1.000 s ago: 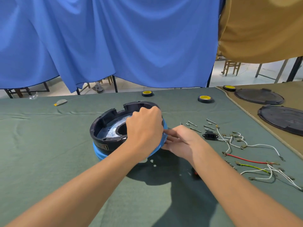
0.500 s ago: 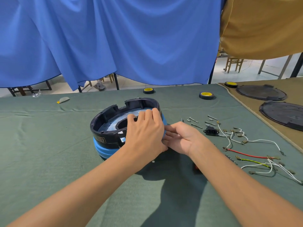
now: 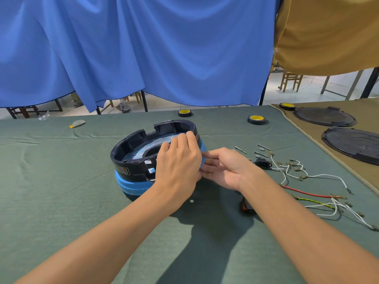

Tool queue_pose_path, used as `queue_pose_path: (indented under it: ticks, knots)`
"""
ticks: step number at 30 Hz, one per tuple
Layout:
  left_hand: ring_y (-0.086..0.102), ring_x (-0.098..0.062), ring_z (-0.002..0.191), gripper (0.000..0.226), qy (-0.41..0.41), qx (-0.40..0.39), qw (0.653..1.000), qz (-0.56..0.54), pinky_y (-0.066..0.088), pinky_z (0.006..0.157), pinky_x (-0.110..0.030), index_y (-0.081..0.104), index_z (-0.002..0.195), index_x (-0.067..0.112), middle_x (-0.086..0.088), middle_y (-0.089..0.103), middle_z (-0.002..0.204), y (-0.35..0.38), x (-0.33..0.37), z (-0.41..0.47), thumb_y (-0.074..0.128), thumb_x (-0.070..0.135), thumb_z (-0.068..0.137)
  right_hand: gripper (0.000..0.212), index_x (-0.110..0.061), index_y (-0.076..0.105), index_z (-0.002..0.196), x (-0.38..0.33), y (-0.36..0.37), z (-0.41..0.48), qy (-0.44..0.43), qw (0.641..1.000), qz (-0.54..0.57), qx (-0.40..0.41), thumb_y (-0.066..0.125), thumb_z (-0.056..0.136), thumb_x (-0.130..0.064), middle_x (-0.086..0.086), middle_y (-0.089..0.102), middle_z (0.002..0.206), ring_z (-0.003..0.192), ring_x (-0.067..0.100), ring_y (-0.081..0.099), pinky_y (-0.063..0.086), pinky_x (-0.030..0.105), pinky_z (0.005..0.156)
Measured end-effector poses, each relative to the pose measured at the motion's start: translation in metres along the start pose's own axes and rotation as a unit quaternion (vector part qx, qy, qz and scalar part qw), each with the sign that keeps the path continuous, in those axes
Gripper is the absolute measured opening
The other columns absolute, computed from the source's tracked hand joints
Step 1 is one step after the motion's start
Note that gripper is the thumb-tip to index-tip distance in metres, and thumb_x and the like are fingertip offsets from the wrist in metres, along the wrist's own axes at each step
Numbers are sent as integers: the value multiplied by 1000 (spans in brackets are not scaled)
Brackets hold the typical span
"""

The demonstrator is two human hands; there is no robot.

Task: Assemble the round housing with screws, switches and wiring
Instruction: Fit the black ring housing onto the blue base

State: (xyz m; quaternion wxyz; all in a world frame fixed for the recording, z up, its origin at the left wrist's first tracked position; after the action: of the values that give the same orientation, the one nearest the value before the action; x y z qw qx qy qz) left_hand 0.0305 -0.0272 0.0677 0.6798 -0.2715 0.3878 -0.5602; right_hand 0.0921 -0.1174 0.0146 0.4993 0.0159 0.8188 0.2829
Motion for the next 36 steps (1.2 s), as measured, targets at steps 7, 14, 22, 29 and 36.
queue_pose_path:
  ticks: [7,14,22,29,36]
  knots:
    - [40,-17,75,62,8,27,1000,-1,30,68,-28,48,106,11,0,49,89,2,-1,8,83,42,65,14,-17,67,89,-64,-51,3,-250,728,-580,266,56,88,-8,8,68,96,100,26,57,46,34,80]
    - [34,-16,67,63,8,47,999,18,30,61,-26,53,94,12,2,49,78,0,0,11,89,41,51,23,-20,68,111,-65,-82,32,-150,534,-790,261,59,90,-23,10,68,107,96,32,62,52,39,79]
    - [36,-17,73,61,4,27,1000,6,30,66,-27,48,101,11,1,39,83,1,-2,17,84,40,62,21,-15,67,110,-63,-72,33,-222,485,-800,273,55,93,-15,9,66,107,104,30,55,44,39,86]
    - [44,-21,85,64,-52,34,996,-70,27,72,-27,42,114,11,1,43,96,-17,-9,31,77,39,68,21,-12,74,101,-81,-40,6,-307,713,-576,255,54,94,-9,7,71,106,106,25,59,47,35,92]
    - [43,-20,79,60,-145,62,964,-214,29,66,-30,44,105,16,5,46,90,-51,-28,50,77,42,61,19,-16,73,92,-94,-10,-16,-332,822,-414,206,57,91,-5,1,72,91,87,19,63,51,37,79]
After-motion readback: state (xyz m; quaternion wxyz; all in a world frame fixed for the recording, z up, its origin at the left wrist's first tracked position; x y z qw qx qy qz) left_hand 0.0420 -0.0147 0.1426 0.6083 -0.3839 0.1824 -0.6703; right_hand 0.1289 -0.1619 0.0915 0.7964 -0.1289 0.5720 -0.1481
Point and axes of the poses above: each hand's wrist, its own z-axis towards the middle knuckle, its own y-axis out of the palm, x = y × z, the point moved 5 cm from there along z, towards the middle knuckle
